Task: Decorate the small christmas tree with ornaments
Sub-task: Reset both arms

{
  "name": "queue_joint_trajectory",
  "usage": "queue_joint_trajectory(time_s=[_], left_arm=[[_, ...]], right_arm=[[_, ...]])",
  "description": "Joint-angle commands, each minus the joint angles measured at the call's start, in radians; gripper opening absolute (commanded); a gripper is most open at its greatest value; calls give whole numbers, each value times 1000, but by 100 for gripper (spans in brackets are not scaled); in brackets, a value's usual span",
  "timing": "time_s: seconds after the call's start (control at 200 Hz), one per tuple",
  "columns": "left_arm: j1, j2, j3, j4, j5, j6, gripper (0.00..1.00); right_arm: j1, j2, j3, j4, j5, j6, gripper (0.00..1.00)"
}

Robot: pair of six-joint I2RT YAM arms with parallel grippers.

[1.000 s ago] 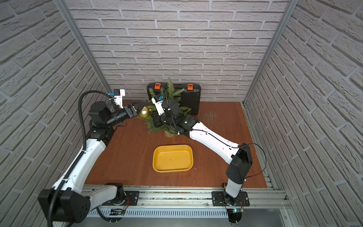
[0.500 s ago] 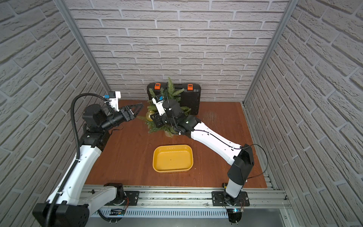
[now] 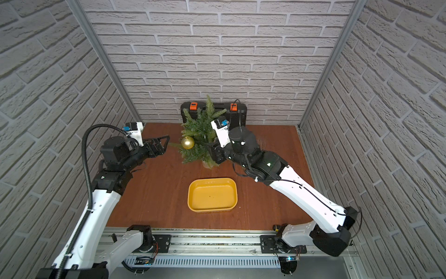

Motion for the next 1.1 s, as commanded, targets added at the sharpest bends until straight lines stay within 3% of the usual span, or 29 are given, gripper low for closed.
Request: queue_joint_trajectory(time_s=[0.0,0.25,0.39,0.525,0.615,0.67,0.78,0.825,1.005,1.095], left_arm=[[8,-17,-108,49,-212,42,98],[9,21,-348,240,-497,87,98],[14,79,-455,389,-602,148,98],[22,185,-551,608,-628,263,98],[52,286,-579,733,-601,298,98],[89,344,-590,817,-531,293,98],[160,448,-595,942,-414,274,98],[186,461,-573,917,-369,272,98],[236,542,-635,1148,-267,280,98],[240,549,-615,1115,-213,296,98]], right_arm=[[-129,-77,-92,-63,97,-44,62],[-416,-156,-382,87,166,-60,99],[-535,-122,-603,301,186,-35,100],[-616,-17,-760,493,195,-31,100],[-651,63,-827,651,205,-42,100],[-660,75,-798,635,209,-71,100],[-683,81,-882,861,159,-110,98],[-696,83,-866,829,136,-110,99],[-728,88,-895,861,84,-146,99],[-733,104,-945,909,56,-152,100]])
